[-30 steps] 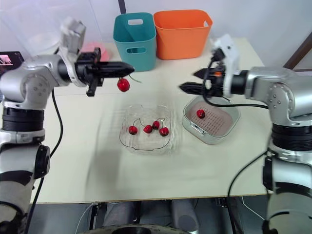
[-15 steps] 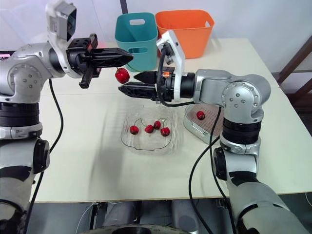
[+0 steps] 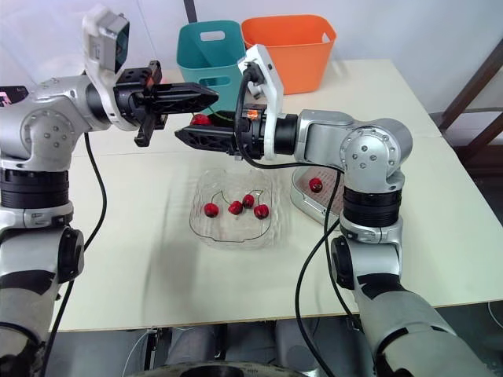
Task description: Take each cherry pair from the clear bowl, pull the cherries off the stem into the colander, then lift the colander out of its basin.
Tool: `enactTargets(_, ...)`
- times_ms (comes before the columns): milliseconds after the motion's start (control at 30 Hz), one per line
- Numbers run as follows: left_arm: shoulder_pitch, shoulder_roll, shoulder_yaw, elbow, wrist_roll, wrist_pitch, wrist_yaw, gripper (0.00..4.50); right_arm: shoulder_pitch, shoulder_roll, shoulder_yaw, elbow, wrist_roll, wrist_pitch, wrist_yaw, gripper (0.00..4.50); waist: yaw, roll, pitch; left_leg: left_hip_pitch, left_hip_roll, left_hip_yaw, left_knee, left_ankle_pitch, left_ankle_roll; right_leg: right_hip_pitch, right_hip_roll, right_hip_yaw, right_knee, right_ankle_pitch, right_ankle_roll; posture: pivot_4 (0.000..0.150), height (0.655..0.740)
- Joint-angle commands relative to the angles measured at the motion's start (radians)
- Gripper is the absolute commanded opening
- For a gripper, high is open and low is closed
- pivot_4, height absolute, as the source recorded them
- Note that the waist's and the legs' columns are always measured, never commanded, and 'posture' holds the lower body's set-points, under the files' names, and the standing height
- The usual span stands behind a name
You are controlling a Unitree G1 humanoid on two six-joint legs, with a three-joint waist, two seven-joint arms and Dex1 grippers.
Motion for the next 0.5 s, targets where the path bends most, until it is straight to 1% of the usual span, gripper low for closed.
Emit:
enactTargets(33, -0.009, 0.003, 0.021, -0.021, -0.011, -0.017, 0.003, 0.0, -0.025, 0.015, 0.0, -0.007, 0.012, -0.026, -0.008, 4.39, 0.0, 0.0, 0.0, 0.0, 0.0, 0.0, 0.0, 0.0, 0.0, 0.0, 0.0, 0.0, 0.0, 0.0, 0.0, 0.15, 0.74)
enactTargets(67, -0.008, 0.003, 0.021, -0.022, -0.011, -0.017, 0.003, 0.0, -0.025, 0.016, 0.0, -0.008, 0.013, -0.027, -0.011, 4.39, 0.0, 0.0, 0.0, 0.0, 0.0, 0.0, 0.0, 0.0, 0.0, 0.0, 0.0, 0.0, 0.0, 0.0, 0.0, 0.15, 0.74)
enactTargets(100, -0.006, 0.003, 0.022, -0.023, -0.012, -0.016, 0.004, 0.0, -0.024, 0.017, 0.0, -0.01, 0.014, -0.028, -0.012, 3.89, 0.0, 0.0, 0.0, 0.0, 0.0, 0.0, 0.0, 0.0, 0.0, 0.0, 0.0, 0.0, 0.0, 0.0, 0.0, 0.15, 0.74)
enactTargets(133, -0.004, 0.004, 0.022, -0.024, -0.013, -0.015, 0.004, 0.0, -0.024, 0.017, -0.001, -0.01, 0.014, -0.029, -0.015, 3.54, 0.001, 0.0, 0.0, 0.0, 0.0, 0.0, 0.0, 0.0, 0.0, 0.0, 0.0, 0.0, 0.0, 0.0, 0.0, 0.15, 0.74)
enactTargets(167, -0.003, 0.005, 0.023, -0.026, -0.014, -0.013, 0.004, 0.0, -0.023, 0.017, 0.0, -0.011, 0.014, -0.028, -0.016, 3.04, 0.001, 0.0, 0.0, 0.0, 0.0, 0.0, 0.0, 0.0, 0.0, 0.0, 0.0, 0.0, 0.0, 0.0, 0.0, 0.15, 0.74)
enactTargets(200, -0.002, 0.006, 0.024, -0.026, -0.014, -0.012, 0.005, 0.0, -0.023, 0.017, 0.0, -0.013, 0.015, -0.027, -0.017, 2.71, 0.001, 0.0, 0.0, 0.0, 0.0, 0.0, 0.0, 0.0, 0.0, 0.0, 0.0, 0.0, 0.0, 0.0, 0.0, 0.15, 0.74)
enactTargets(300, 0.001, 0.009, 0.024, -0.026, -0.014, -0.011, 0.005, 0.0, -0.022, 0.019, 0.001, -0.014, 0.016, -0.026, -0.023, 1.15, 0.001, 0.0, 0.0, 0.0, 0.0, 0.0, 0.0, 0.0, 0.0, 0.0, 0.0, 0.0, 0.0, 0.0, 0.0, 0.15, 0.74)
enactTargets(333, 0.001, 0.009, 0.025, -0.026, -0.015, -0.01, 0.005, 0.0, -0.021, 0.018, 0.002, -0.015, 0.017, -0.025, -0.024, 0.72, 0.001, 0.0, 0.0, 0.0, 0.0, 0.0, 0.0, 0.0, 0.0, 0.0, 0.0, 0.0, 0.0, 0.0, 0.0, 0.15, 0.74)
enactTargets(367, 0.001, 0.009, 0.025, -0.026, -0.015, -0.01, 0.006, 0.0, -0.021, 0.018, 0.003, -0.015, 0.017, -0.024, -0.026, 0.43, 0.001, 0.0, 0.0, 0.0, 0.0, 0.0, 0.0, 0.0, 0.0, 0.0, 0.0, 0.0, 0.0, 0.0, 0.0, 0.15, 0.74)
enactTargets(500, -0.001, 0.011, 0.026, -0.024, -0.015, -0.009, 0.006, 0.0, -0.018, 0.013, 0.012, -0.018, 0.015, -0.021, -0.027, 0.43, 0.001, 0.0, 0.0, 0.0, 0.0, 0.0, 0.0, 0.0, 0.0, 0.0, 0.0, 0.0, 0.0, 0.0, 0.0, 0.15, 0.74)
